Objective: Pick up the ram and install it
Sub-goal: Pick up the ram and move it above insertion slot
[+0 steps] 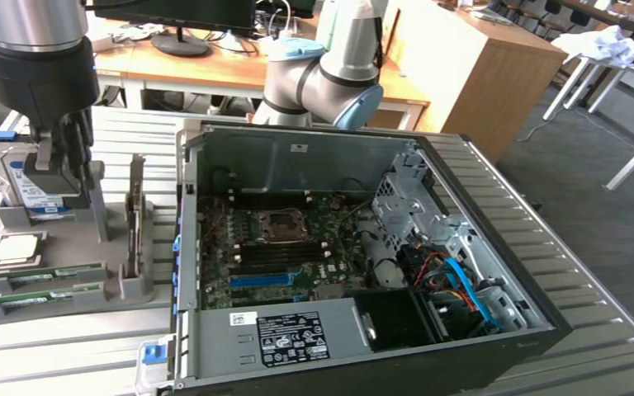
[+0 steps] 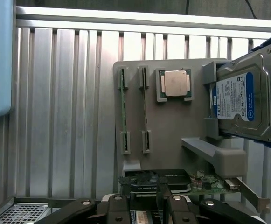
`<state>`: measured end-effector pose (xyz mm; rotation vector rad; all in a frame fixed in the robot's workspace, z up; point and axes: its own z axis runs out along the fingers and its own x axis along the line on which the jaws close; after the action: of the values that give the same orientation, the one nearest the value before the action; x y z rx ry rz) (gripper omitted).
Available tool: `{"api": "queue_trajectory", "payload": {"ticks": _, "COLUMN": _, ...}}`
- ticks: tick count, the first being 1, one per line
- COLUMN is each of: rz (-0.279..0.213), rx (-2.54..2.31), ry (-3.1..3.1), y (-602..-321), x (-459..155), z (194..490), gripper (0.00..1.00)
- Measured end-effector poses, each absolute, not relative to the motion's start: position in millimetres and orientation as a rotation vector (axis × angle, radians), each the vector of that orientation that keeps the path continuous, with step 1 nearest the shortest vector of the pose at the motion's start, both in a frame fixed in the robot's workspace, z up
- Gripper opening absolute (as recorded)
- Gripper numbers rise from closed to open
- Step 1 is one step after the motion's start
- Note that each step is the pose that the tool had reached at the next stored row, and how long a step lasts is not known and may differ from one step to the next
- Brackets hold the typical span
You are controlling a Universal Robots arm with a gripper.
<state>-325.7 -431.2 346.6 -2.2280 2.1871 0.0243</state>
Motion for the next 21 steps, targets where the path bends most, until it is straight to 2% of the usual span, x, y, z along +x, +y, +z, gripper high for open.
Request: {"api": "queue_trajectory", "payload": {"ticks": 21, "rz": 0.024, "rx": -2.228, "ry": 2.187, "y": -433.0, "x": -325.7, "z": 336.4, "gripper": 0.36}}
